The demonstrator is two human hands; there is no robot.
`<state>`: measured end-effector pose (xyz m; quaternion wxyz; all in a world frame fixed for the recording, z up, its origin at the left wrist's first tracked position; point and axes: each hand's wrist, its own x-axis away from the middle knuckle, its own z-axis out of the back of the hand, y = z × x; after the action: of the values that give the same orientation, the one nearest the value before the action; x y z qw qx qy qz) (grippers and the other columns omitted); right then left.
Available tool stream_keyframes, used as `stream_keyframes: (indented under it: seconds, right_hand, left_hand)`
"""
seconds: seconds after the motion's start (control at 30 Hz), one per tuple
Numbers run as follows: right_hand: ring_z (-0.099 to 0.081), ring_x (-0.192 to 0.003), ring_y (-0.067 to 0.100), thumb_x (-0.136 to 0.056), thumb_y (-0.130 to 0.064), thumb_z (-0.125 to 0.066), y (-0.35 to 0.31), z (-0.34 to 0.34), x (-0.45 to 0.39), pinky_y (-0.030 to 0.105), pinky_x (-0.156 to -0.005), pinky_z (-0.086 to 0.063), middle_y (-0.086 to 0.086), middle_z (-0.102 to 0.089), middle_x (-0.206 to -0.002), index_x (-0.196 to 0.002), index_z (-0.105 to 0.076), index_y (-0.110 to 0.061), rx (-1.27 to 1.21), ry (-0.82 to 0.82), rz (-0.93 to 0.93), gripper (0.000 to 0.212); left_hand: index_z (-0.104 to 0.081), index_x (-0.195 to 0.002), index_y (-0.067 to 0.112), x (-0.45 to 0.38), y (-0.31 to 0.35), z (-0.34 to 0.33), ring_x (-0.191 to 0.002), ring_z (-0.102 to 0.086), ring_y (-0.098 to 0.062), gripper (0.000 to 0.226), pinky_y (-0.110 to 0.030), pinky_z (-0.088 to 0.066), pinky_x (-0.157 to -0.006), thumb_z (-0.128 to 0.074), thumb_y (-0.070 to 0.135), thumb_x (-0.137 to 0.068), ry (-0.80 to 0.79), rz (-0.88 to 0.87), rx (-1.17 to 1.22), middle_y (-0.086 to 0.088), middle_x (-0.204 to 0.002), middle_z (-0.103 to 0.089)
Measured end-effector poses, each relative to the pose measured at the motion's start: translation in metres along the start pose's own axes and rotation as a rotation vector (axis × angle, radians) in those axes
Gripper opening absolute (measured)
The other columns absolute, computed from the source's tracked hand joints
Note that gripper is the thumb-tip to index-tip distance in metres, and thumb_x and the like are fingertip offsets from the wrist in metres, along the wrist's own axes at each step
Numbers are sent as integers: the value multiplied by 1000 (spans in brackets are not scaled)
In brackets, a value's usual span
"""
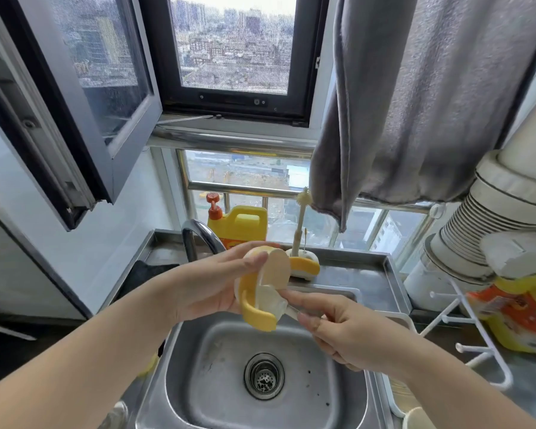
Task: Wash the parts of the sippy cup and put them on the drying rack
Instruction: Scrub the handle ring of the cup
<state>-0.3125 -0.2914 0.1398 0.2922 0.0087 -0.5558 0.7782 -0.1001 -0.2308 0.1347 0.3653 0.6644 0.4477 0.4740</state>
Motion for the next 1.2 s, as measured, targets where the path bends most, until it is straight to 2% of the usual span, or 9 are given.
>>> stream_keyframes:
  seconds: [0.13,0.23,0.33,0.4,0.5,0.73,0.87,1.0,1.2]
  right_hand:
    - [-41,-48,8,-101,-26,-41,3,-4,-1,20,-50,-37,-28,-49,-48,-122,-46,-61,34,18,13,41]
    - [-66,-88,16,-101,-31,-39,0,-8,5,30,-80,-52,-24,-67,-99,-118,-32,-78,295,116,16,50]
    - [-53,-57,20,-82,-16,-62,11,-2,-3,32,-54,-45,-4,-55,-71,-131,-15,-70,1061,364,104,86]
    - [-41,-50,19,-70,-10,-68,7,-2,-8,29,-47,-37,-4,-46,-62,-135,-24,-64,1150,468,118,95]
    - [-60,-74,16,-97,-22,-40,11,-11,-8,31,-70,-49,-8,-66,-97,-124,-18,-77,610,321,119,65]
    - [-18,-39,3,-91,-32,-48,-1,-15,0,10,-35,-14,-7,-20,-53,-106,-64,-55,-710,-142,-131,31]
    - [-38,-43,6,-99,-31,-45,6,-17,-5,13,-41,-32,-13,-43,-52,-116,-52,-62,-318,-63,-78,36]
    - [-64,-94,11,-101,-33,-38,9,-15,-13,25,-82,-51,-23,-62,-116,-113,-30,-81,305,173,58,51]
    - [-19,-38,3,-94,-36,-52,0,-14,-2,9,-34,-19,-8,-20,-53,-106,-65,-53,-862,-202,-71,24]
  left_hand:
    - [-51,-128,23,0,-5,1,-78,-70,-21,51,-33,-56,-63,-61,34,-80,40,19,-28,-6,-90,-72]
    - [-56,-124,23,0,-8,5,-85,-69,-24,56,-35,-57,-66,-73,34,-72,80,22,-107,-9,-103,-71]
    - [-60,-118,24,0,-5,4,-78,-69,-20,50,-32,-57,-63,-70,33,-70,93,16,-129,-7,-101,-72]
    - [-60,-119,25,-2,-2,5,-77,-69,-20,50,-36,-58,-66,-71,32,-71,115,-12,-129,-7,-100,-72]
    - [-57,-124,26,-3,0,7,-90,-70,-26,59,-43,-58,-77,-76,30,-68,163,-93,-234,-10,-104,-72]
    - [-59,-124,29,2,-2,14,-105,-64,-22,74,-27,-53,-81,-88,43,-57,20,-247,-303,-6,-114,-67]
    - [-60,-122,28,2,-2,17,-102,-64,-24,73,-29,-53,-79,-87,46,-56,26,-303,-315,-11,-113,-67]
    - [-61,-121,30,-1,-4,18,-103,-65,-30,71,-34,-55,-81,-87,44,-56,33,-316,-337,-12,-114,-67]
    - [-52,-130,22,-1,0,16,-102,-62,-22,80,-32,-52,-81,-85,43,-60,-71,-354,-320,-4,-112,-63]
